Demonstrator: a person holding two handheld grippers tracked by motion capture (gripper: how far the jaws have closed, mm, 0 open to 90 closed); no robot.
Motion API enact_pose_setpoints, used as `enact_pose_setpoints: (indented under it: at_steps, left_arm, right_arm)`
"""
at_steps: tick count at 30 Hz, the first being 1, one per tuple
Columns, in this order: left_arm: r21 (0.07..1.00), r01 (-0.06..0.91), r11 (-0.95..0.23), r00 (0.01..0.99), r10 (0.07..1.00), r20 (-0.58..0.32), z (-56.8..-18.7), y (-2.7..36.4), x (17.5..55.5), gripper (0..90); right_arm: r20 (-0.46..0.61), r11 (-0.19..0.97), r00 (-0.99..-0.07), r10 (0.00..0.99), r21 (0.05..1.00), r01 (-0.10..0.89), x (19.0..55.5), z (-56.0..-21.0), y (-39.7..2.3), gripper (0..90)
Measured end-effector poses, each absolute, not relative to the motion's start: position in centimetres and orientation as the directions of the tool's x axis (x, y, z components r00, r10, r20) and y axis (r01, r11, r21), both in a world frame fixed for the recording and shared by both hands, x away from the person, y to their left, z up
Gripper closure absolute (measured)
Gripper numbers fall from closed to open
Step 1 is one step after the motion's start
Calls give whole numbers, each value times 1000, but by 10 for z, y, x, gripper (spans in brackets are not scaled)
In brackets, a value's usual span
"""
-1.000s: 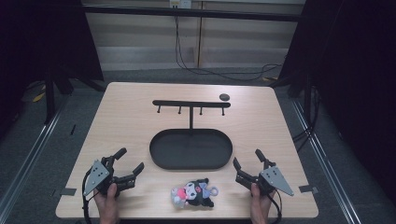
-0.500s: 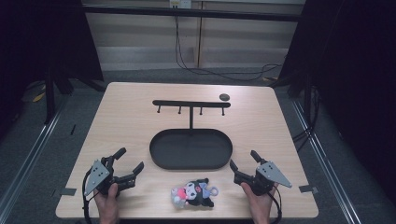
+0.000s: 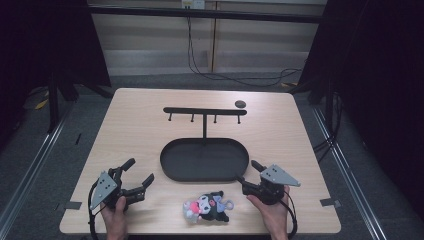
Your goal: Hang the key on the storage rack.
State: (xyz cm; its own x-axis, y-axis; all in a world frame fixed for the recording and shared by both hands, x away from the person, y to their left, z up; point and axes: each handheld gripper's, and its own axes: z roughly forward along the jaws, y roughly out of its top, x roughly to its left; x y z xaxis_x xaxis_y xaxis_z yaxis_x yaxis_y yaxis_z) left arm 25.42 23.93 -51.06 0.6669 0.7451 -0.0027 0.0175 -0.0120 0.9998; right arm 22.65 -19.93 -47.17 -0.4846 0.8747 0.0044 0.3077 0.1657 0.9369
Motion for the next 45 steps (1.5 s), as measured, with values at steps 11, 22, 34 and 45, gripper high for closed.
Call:
enact_pose_setpoints:
  at_steps: [11,22,34,45]
  left_arm:
    - [1000,15,-14,668,744,0,-511,240,254,153]
    - [1000,16,-11,668,745,-2,-511,239,254,153]
    - [1000,14,-14,669,743,1,-511,240,254,153]
    - [1000,17,-9,670,743,-4,-511,239,254,153]
  right_arm:
    - [20,296,-599,800,857,423,250,-448,-185,348]
    - [103,458,-719,688,707,539,276,-422,-171,422]
    - [174,641,-784,596,485,595,290,-420,-161,397]
    - [242,786,-835,495,285,548,297,-430,-149,489]
